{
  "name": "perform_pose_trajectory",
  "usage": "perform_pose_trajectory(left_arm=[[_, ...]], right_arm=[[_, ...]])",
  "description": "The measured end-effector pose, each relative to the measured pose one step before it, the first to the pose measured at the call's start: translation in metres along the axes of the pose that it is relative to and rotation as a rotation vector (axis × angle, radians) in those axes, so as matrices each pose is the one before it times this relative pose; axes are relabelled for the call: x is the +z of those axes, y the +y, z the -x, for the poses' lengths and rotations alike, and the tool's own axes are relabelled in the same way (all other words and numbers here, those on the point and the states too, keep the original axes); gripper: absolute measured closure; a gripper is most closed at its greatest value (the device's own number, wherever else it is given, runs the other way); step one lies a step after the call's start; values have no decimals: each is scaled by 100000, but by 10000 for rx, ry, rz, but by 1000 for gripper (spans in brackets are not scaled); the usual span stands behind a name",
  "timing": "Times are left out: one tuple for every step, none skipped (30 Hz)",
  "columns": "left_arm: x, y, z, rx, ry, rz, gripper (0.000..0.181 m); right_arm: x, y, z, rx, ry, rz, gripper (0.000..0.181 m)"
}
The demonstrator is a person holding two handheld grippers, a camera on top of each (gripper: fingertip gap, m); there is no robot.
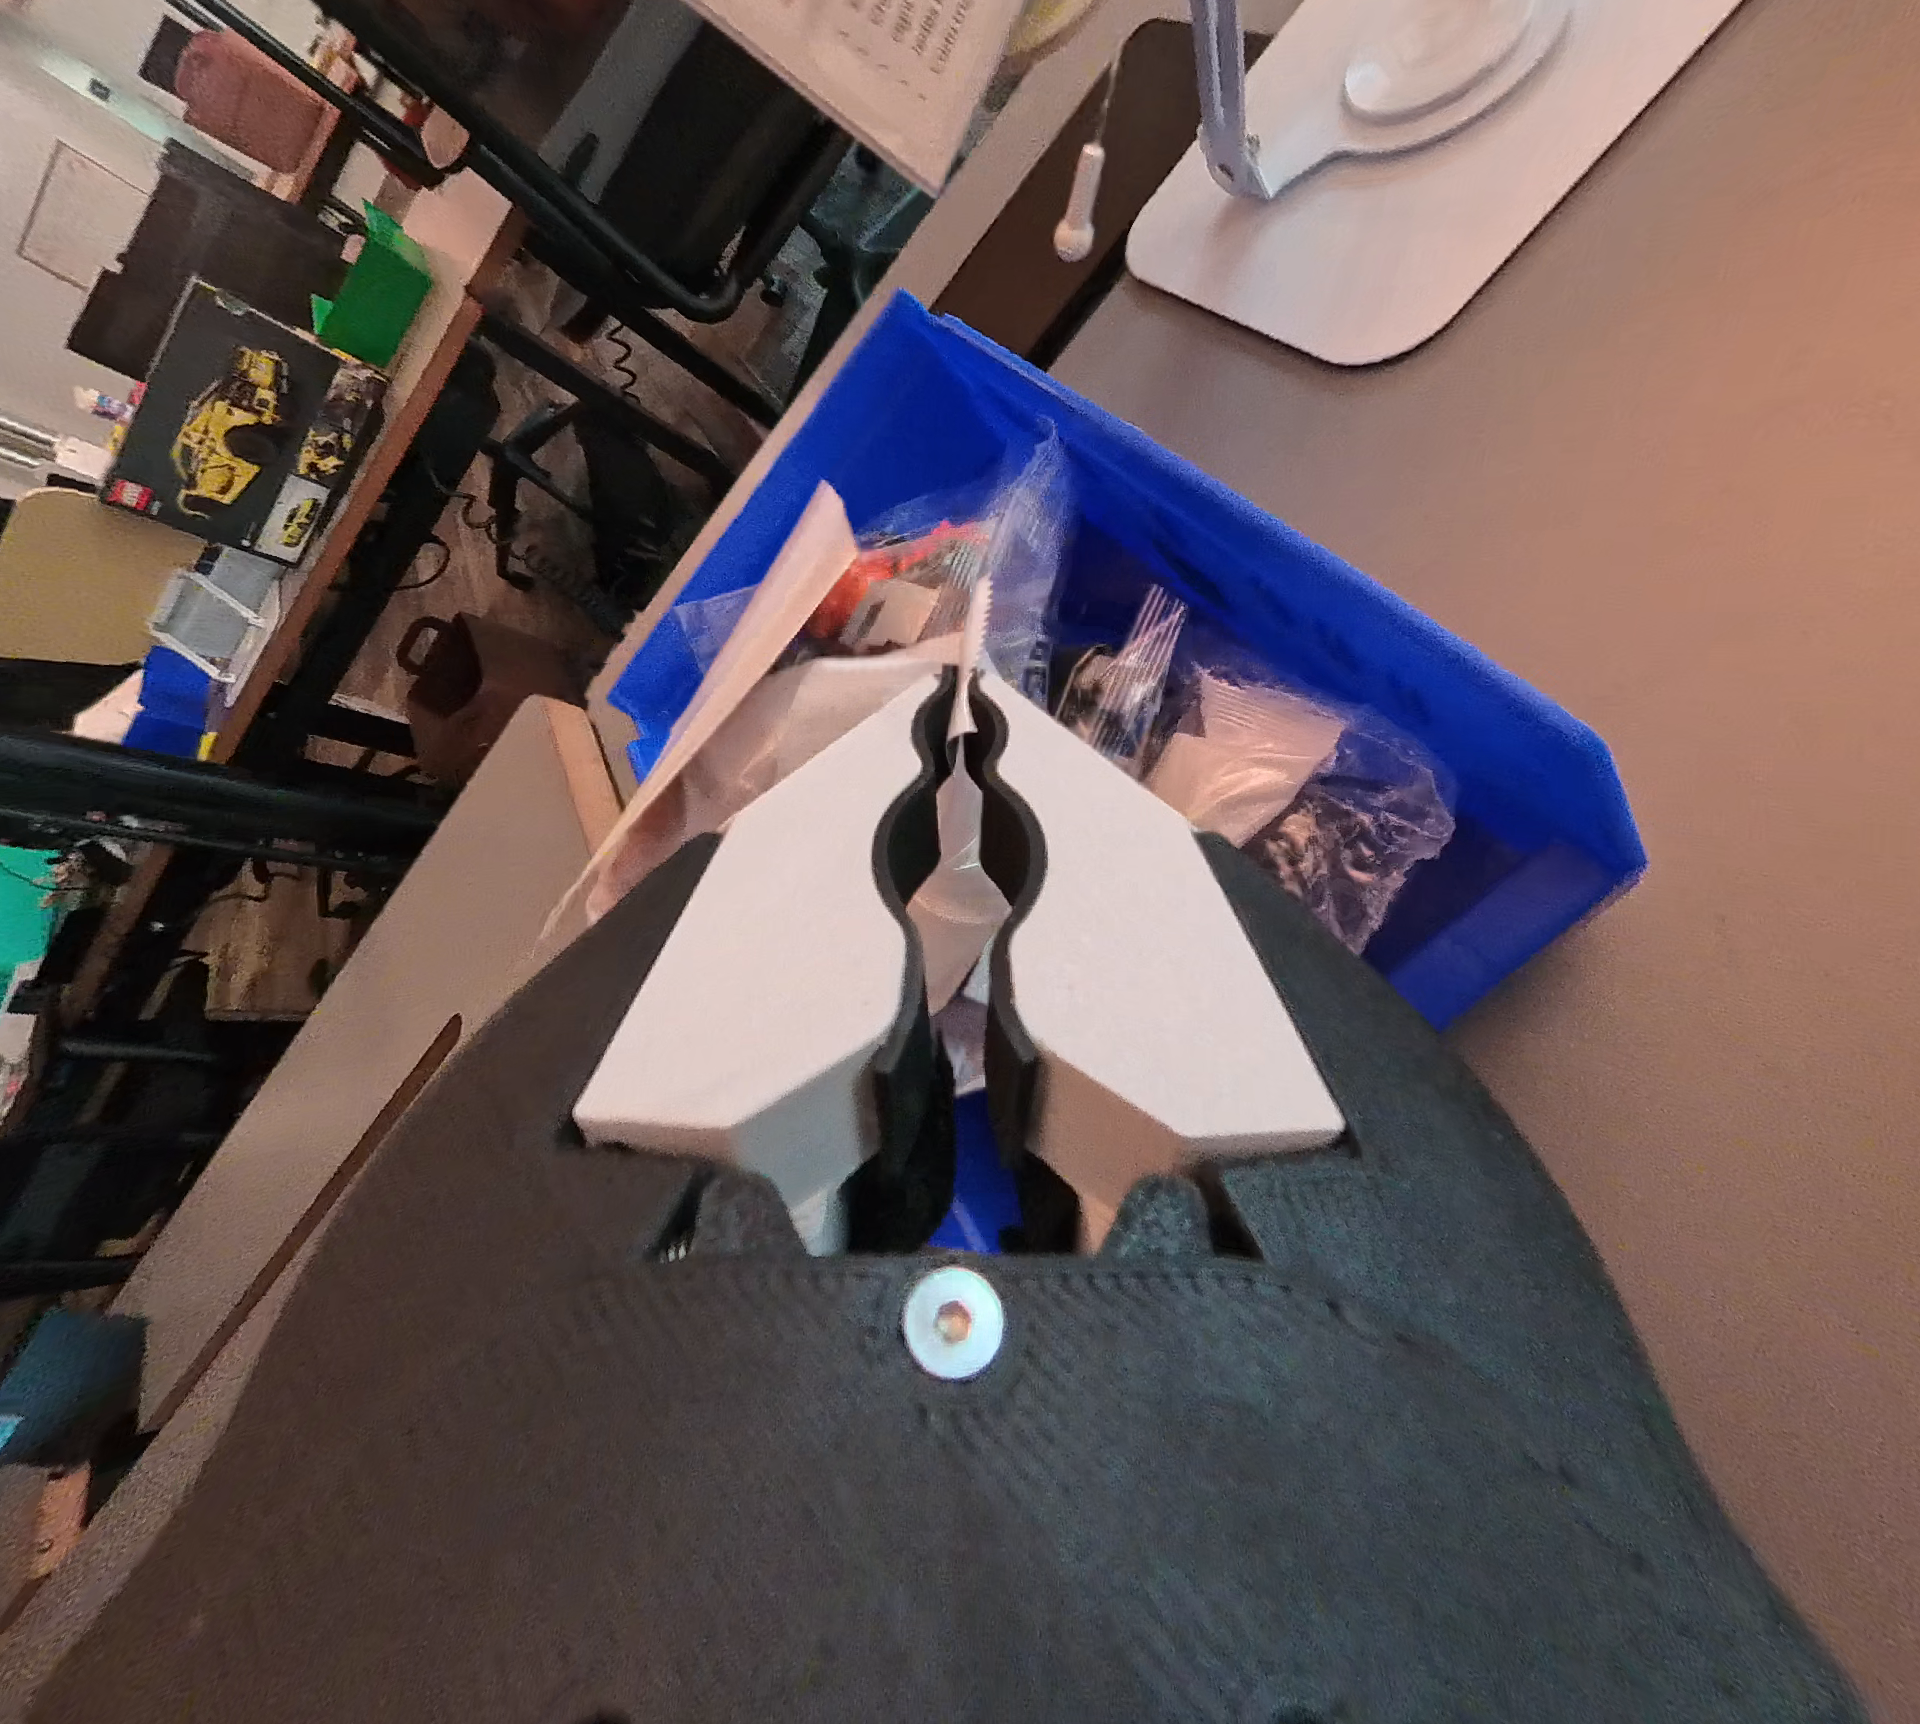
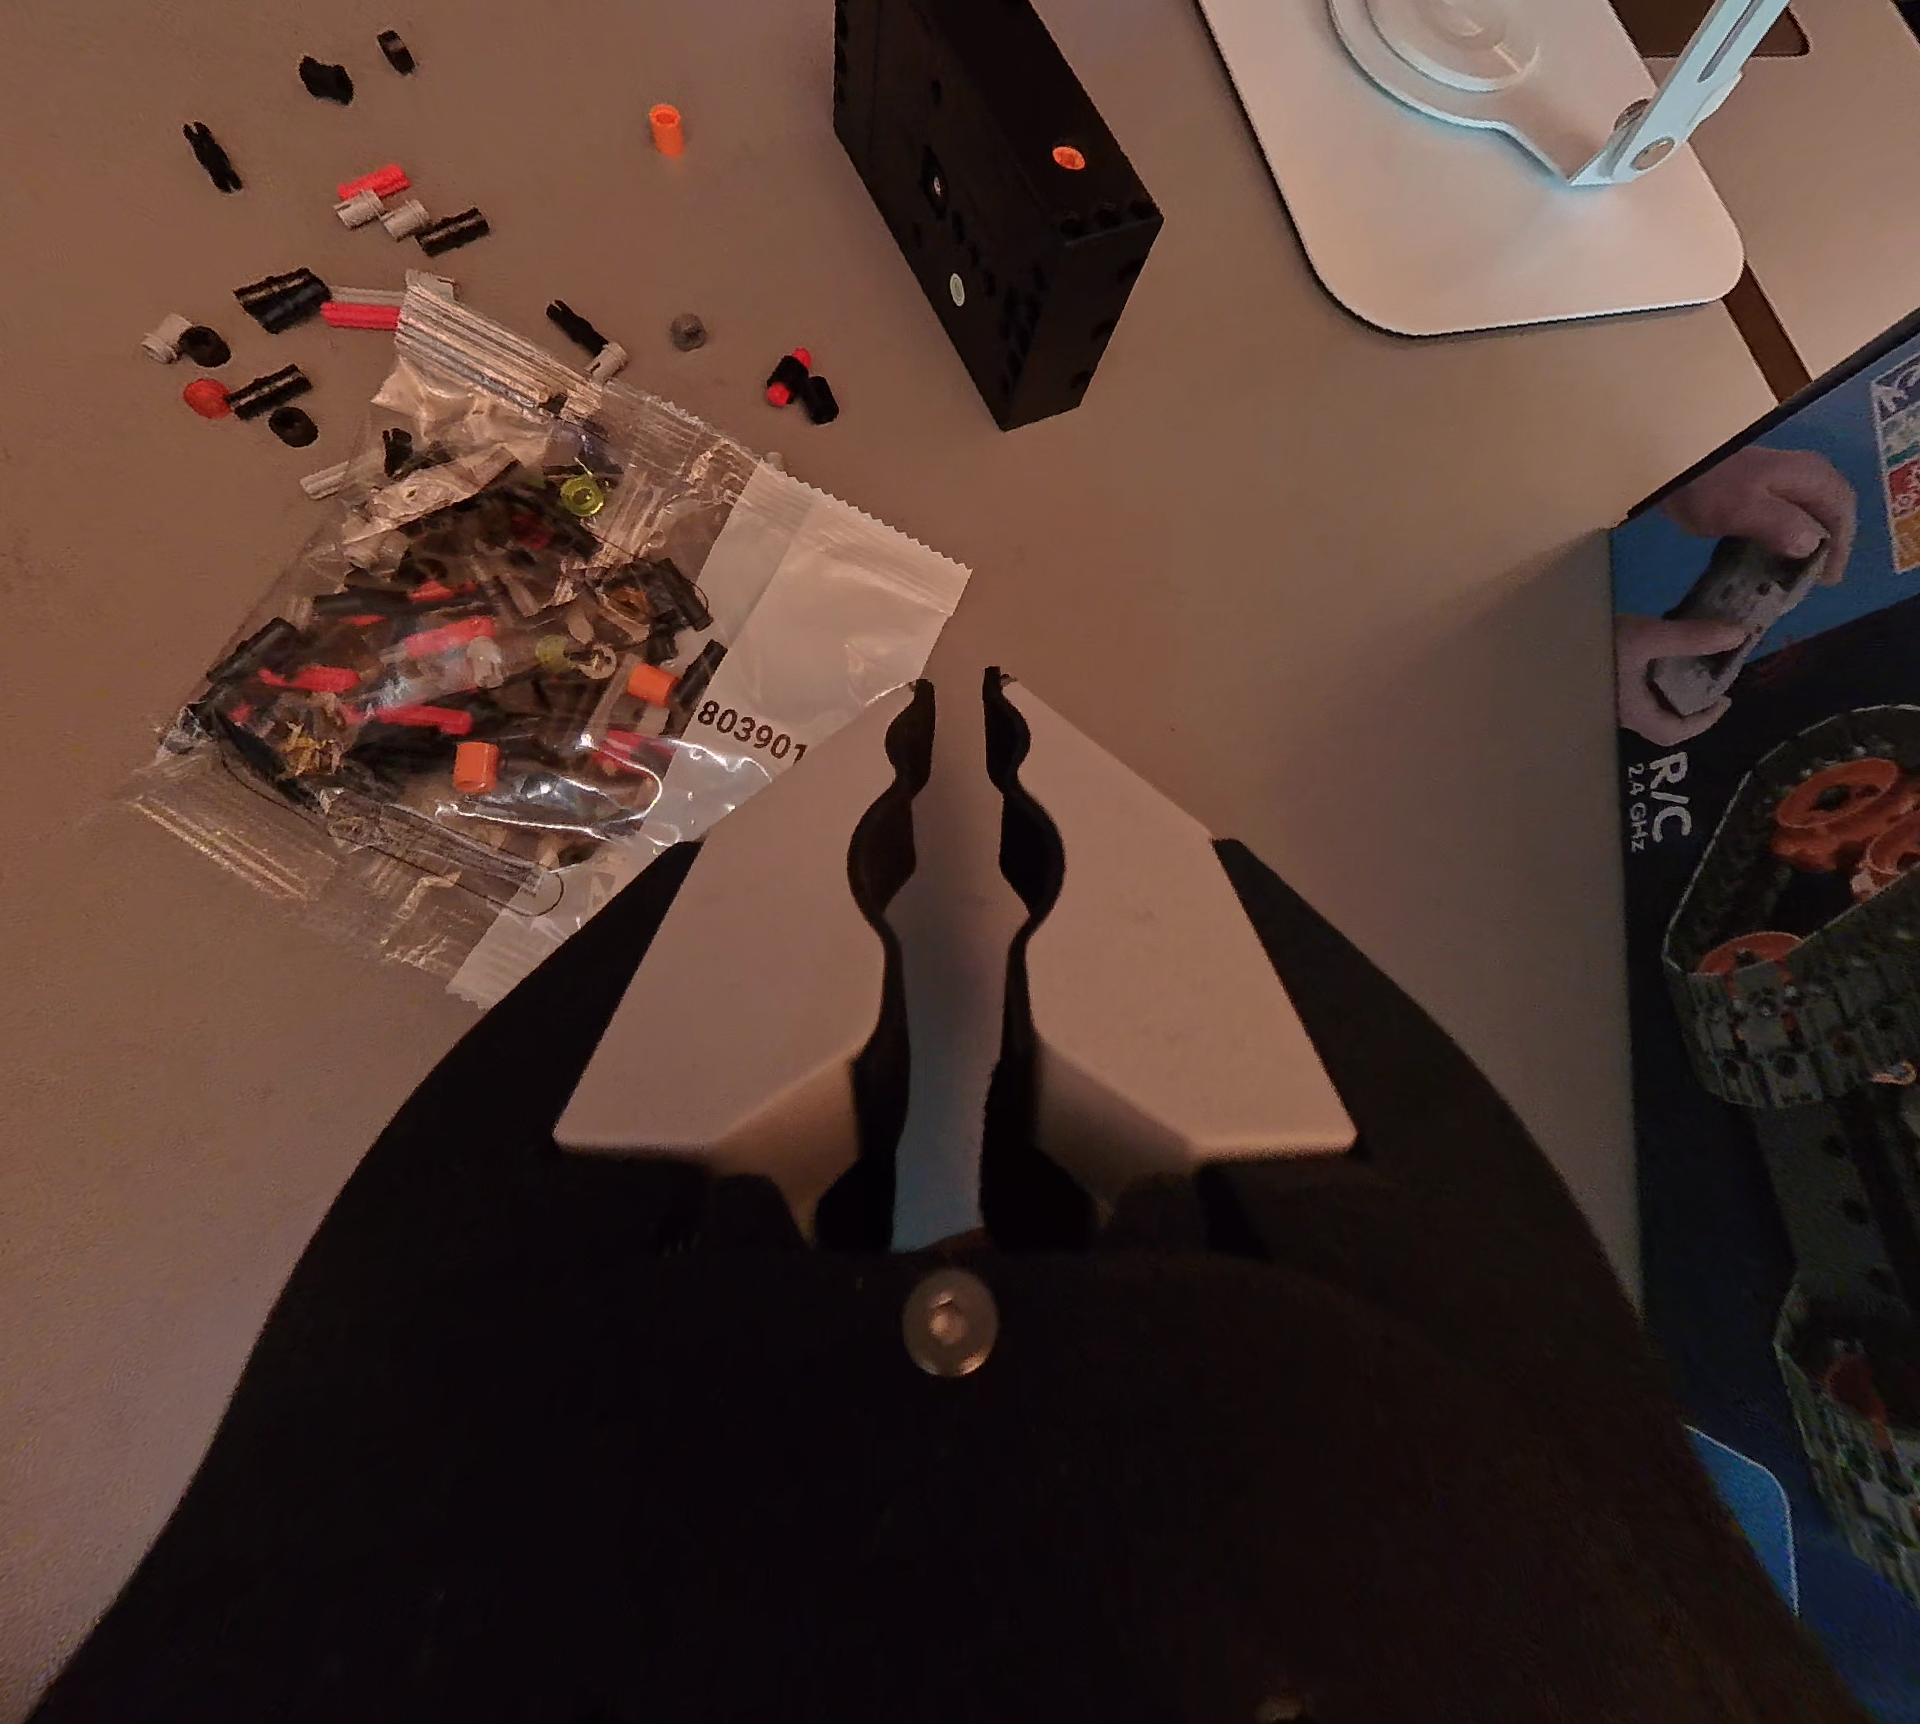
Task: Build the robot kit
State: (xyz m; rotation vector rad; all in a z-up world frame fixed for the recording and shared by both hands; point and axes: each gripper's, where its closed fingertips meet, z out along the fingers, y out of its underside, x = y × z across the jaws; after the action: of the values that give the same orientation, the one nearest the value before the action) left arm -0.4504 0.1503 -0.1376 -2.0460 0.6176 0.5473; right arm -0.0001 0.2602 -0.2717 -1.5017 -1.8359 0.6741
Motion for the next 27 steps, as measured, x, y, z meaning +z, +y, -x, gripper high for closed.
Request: perform_pose_trajectory(left_arm=[[-433,81,-112,-36,205,19,181],[-430,249,-699,4,477,94,181],[-347,536,-1638,-107,1006,264,181],[-92,861,-1154,-64,631,420,181],[-55,363,40,191,-106,87,181],[-245,-444,385,61,-172,-418,177],[-393,-874,409,-216,-7,-624,173],[-370,-852,738,-132,-215,-473,168],[-187,-429,1059,198,-494,-86,165],[38,-101,1158,412,-589,154,164],[356,112,835,411,-384,268,162],[707,180,-11,337,128,318,159],[960,133,-162,404,150,308,157],[1110,195,57,602,-83,377,154],[1115,300,-68,596,-4,447,151],[969,149,-42,452,29,331,152],[809,-103,-22,317,44,119,154],[694,-81,-185,212,160,76,156],[571,79,-42,129,85,151,157],[464,134,145,77,-27,153,160],[377,276,128,-17,-13,215,165],[343,477,75,-28,-6,319,172],[244,265,185,94,-172,153,181],[77,-38,108,58,-152,-65,181],[-13,1,-121,-158,64,-35,181],[-150,-76,119,-127,-62,-91,181],[-201,-138,292,-91,-146,-144,181]], right_arm=[[-79,-58,-5,7,2,-27,174],[-66,-55,8,4,-8,-24,174],[-44,-15,37,-2,-13,-10,174],[-3,1,50,-5,-24,3,174],[24,21,90,-12,-40,14,174],[54,35,105,-27,-43,20,174],[60,13,79,-32,-30,14,174],[41,-15,52,-19,-20,3,174],[14,-4,32,-6,-11,-1,174],[-13,-8,12,-4,3,-2,174],[-51,-17,-12,-1,14,-8,174],[-45,-24,-35,8,15,-17,174],[-50,-22,-18,13,6,-20,174],[-9,-7,-5,8,-7,-7,174],[16,37,16,-4,-11,15,174],[28,62,20,-13,-10,28,174],[24,45,26,-18,-4,24,174],[-6,5,11,-19,4,8,174],[-29,-27,19,-13,0,-8,174],[-48,-43,-2,-8,2,-21,174],[-65,-43,-34,-4,14,-28,174],[-63,-23,-43,5,12,-22,174],[-54,-12,-41,5,11,-14,174],[-48,7,-26,1,9,-15,175],[-42,17,-14,5,-4,-14,174],[-21,42,11,8,-11,-7,175],[-6,36,21,6,-15,4,175]])
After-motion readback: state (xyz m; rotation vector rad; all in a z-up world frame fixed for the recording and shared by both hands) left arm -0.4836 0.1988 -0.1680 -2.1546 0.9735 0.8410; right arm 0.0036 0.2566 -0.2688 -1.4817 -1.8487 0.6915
